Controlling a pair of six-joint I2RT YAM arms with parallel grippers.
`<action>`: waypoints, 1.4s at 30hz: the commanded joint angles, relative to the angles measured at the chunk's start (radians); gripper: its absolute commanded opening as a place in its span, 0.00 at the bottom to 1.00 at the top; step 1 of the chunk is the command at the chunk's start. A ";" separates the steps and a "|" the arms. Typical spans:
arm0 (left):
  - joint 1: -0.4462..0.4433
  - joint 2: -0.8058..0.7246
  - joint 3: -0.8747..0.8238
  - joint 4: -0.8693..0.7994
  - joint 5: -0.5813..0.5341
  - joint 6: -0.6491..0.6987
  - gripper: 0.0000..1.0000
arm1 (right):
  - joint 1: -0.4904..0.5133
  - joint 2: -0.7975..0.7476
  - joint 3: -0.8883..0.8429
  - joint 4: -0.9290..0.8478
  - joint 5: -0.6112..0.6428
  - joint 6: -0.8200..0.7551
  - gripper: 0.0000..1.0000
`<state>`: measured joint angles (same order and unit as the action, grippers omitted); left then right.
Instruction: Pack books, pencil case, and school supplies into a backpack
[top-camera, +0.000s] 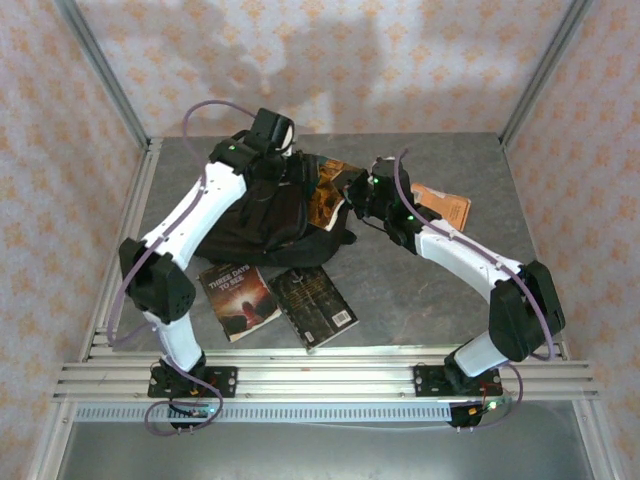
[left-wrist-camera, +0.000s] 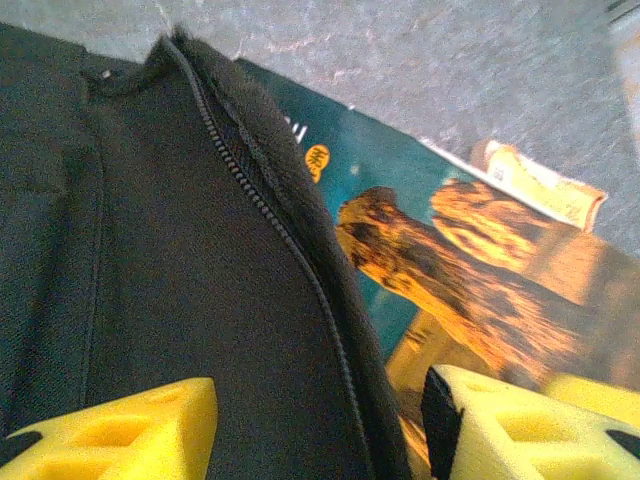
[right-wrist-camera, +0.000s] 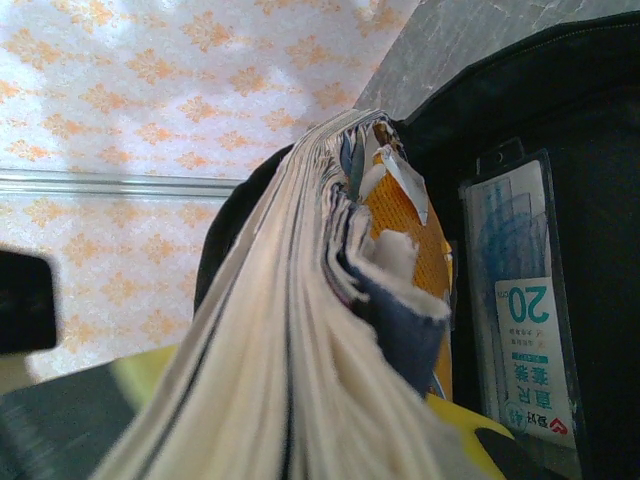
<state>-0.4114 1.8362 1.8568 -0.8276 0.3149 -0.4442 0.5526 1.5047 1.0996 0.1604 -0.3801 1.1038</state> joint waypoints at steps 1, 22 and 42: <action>0.006 0.057 0.062 -0.068 0.044 0.013 0.55 | -0.002 -0.048 0.003 0.122 -0.043 0.018 0.00; 0.046 -0.092 0.180 -0.200 -0.067 0.148 0.00 | -0.002 0.114 -0.012 0.112 -0.250 -0.019 0.00; 0.046 -0.079 0.223 -0.189 -0.005 0.154 0.00 | 0.031 0.277 0.080 0.349 -0.333 0.178 0.00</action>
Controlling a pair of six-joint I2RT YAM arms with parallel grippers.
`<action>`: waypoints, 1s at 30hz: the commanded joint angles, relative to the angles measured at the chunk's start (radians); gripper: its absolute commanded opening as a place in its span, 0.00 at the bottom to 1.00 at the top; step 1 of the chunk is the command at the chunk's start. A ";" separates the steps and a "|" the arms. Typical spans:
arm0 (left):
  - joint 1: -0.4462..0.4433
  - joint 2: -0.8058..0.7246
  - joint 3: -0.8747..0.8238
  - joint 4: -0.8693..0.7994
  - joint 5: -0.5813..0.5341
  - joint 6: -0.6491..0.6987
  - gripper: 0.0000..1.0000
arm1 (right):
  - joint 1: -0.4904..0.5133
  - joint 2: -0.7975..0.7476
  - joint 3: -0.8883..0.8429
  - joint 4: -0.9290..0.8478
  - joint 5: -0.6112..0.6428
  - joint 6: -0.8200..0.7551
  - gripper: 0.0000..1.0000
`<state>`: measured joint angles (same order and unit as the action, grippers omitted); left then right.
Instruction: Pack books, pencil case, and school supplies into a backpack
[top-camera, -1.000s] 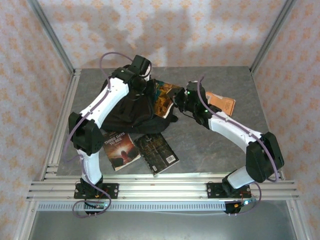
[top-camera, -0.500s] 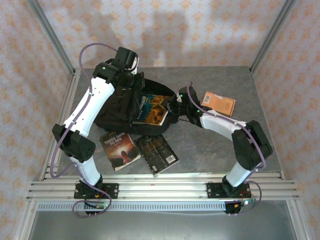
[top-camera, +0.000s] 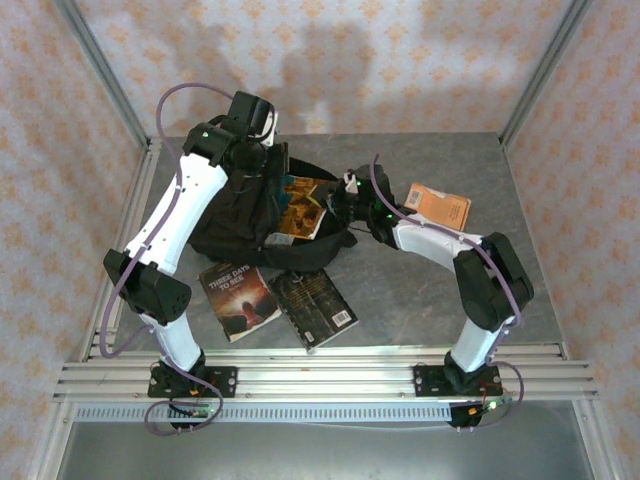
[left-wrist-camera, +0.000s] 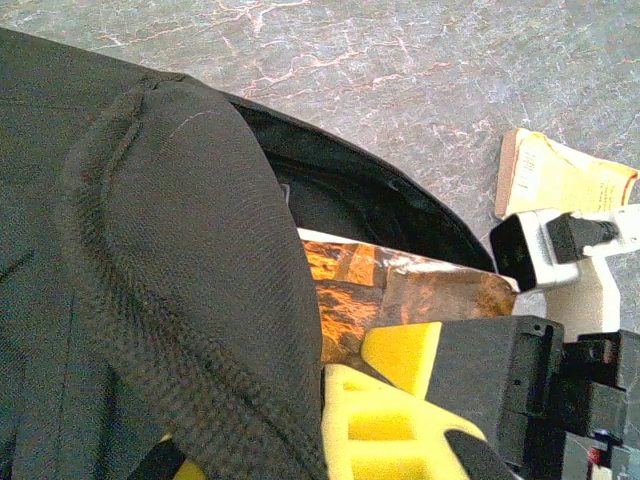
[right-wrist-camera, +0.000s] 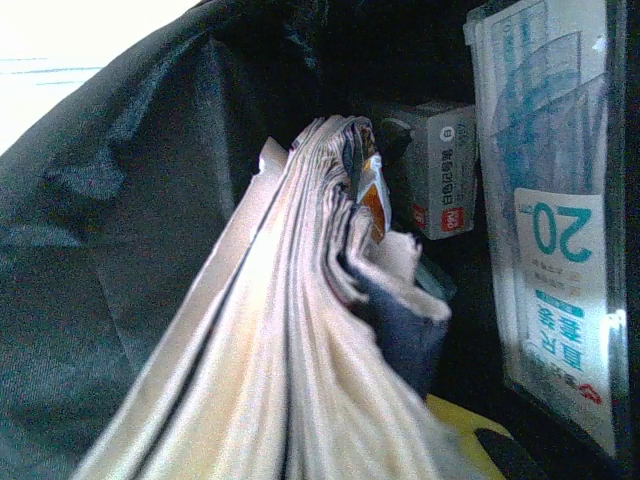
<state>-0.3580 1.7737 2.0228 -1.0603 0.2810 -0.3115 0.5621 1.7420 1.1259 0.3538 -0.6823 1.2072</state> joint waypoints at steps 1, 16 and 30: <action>-0.007 -0.016 0.061 0.046 0.037 0.020 0.00 | 0.029 0.060 0.068 0.174 -0.030 0.088 0.00; 0.001 0.042 0.130 0.060 0.050 0.007 0.00 | 0.180 0.514 0.581 -0.120 0.227 -0.014 0.41; 0.075 0.079 0.071 0.147 0.026 -0.062 0.00 | 0.119 0.272 0.444 -0.342 0.282 -0.326 0.99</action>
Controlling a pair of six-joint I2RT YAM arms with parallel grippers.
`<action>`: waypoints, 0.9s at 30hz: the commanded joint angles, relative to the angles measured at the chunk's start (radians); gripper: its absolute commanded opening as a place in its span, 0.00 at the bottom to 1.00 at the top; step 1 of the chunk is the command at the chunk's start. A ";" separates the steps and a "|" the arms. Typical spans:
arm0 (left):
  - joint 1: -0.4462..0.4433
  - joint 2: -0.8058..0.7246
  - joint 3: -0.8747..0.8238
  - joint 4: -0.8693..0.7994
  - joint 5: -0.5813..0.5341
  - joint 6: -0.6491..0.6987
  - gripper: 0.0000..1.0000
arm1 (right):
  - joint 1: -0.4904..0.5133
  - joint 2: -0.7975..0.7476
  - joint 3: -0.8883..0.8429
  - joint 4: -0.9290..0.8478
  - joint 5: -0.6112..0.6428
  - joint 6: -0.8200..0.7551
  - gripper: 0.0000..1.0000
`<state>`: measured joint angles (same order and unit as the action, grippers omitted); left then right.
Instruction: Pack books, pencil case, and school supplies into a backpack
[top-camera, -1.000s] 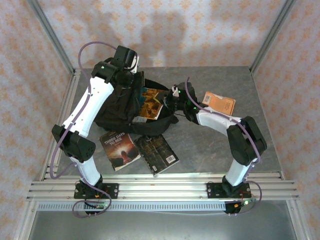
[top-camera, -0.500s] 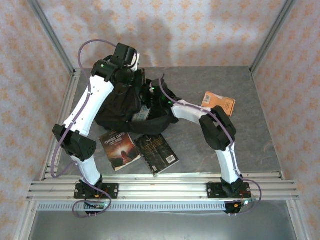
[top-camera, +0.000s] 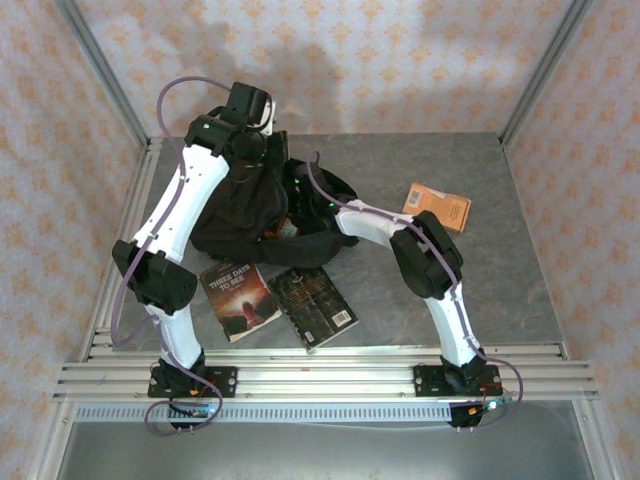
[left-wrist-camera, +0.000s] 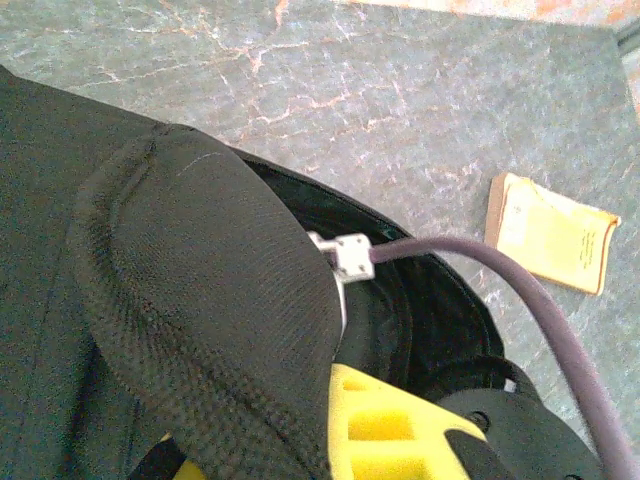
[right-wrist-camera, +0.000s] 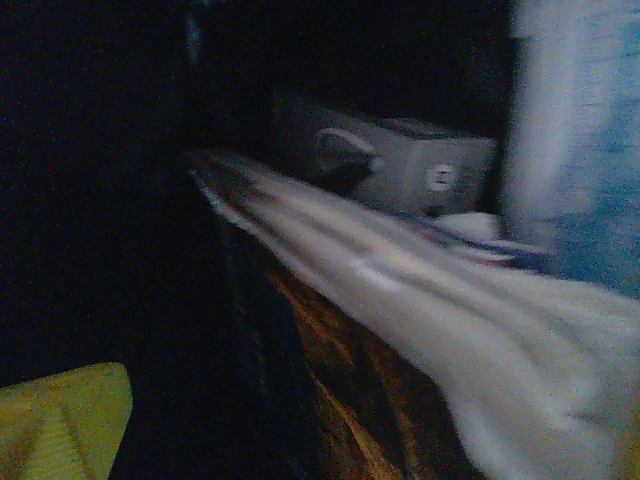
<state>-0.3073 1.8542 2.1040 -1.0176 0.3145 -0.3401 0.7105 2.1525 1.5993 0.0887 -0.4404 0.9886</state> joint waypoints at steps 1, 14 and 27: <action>0.026 0.004 -0.008 0.108 -0.015 -0.038 0.00 | -0.037 -0.156 -0.043 -0.089 0.048 -0.119 0.99; 0.064 0.174 0.184 0.101 -0.146 -0.045 0.00 | -0.059 -0.555 -0.279 -0.259 0.349 -0.393 0.98; 0.026 -0.043 -0.163 0.156 -0.029 -0.108 0.49 | -0.009 -0.722 -0.522 -0.379 0.279 -0.555 0.88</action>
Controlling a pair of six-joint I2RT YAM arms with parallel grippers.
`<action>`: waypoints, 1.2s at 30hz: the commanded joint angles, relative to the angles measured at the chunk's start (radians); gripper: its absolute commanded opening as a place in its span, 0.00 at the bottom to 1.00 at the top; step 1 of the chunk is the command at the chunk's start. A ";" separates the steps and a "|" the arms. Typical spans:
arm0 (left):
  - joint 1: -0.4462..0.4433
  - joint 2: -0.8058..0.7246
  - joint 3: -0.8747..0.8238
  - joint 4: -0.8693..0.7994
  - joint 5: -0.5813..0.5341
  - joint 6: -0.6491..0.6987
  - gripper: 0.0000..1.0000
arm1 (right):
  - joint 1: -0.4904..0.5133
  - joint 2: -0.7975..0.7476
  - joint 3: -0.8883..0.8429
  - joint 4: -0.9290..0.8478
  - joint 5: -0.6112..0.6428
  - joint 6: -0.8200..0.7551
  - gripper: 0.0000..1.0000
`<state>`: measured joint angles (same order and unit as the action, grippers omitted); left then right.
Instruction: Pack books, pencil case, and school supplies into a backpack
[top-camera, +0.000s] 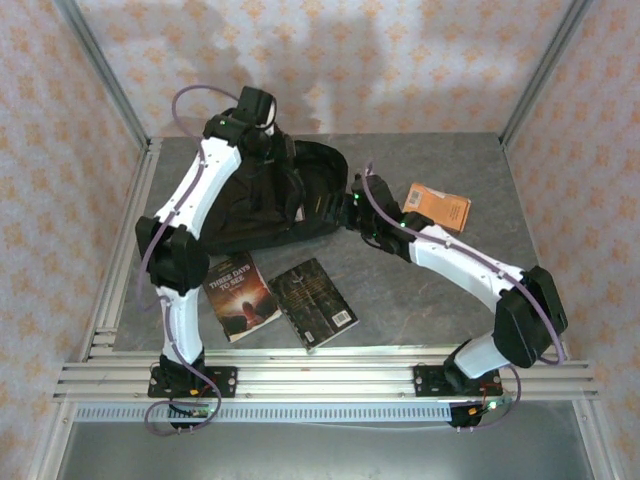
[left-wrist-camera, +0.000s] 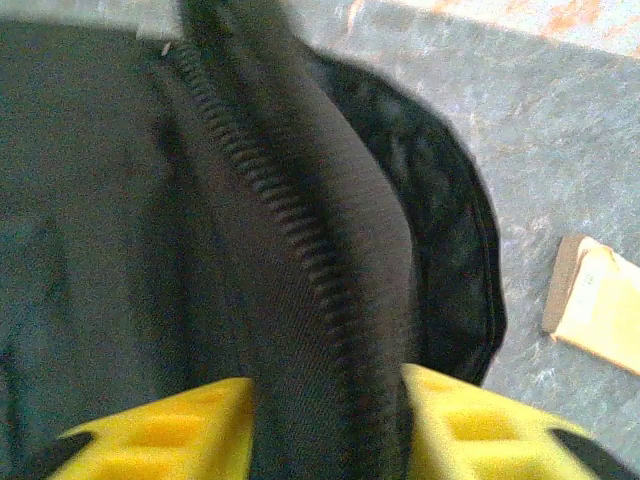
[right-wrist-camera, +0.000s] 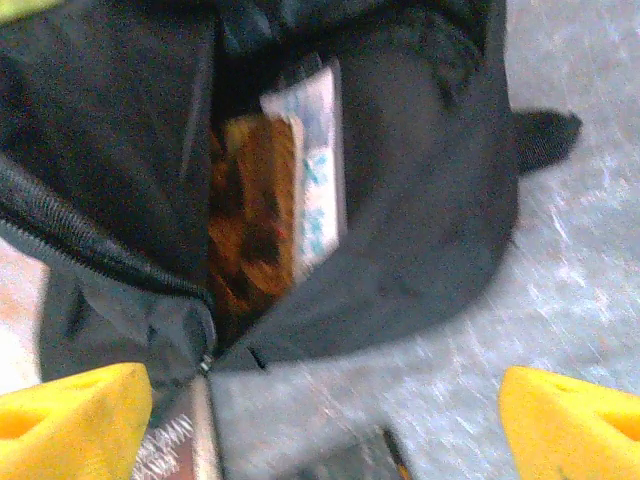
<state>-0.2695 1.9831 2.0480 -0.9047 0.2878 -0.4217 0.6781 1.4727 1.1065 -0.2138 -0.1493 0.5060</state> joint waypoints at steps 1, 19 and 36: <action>-0.011 -0.211 -0.149 0.048 -0.008 -0.028 0.51 | 0.028 -0.047 -0.042 -0.083 -0.023 -0.076 0.88; -0.253 -0.781 -1.214 0.347 0.067 -0.254 0.33 | 0.067 0.174 -0.058 -0.217 -0.238 -0.135 0.85; -0.295 -0.561 -1.435 0.603 0.130 -0.248 0.14 | 0.061 0.389 -0.036 -0.157 -0.457 -0.088 0.63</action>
<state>-0.5564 1.3834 0.6365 -0.3668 0.4175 -0.6819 0.7193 1.7927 1.0725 -0.4381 -0.4911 0.4023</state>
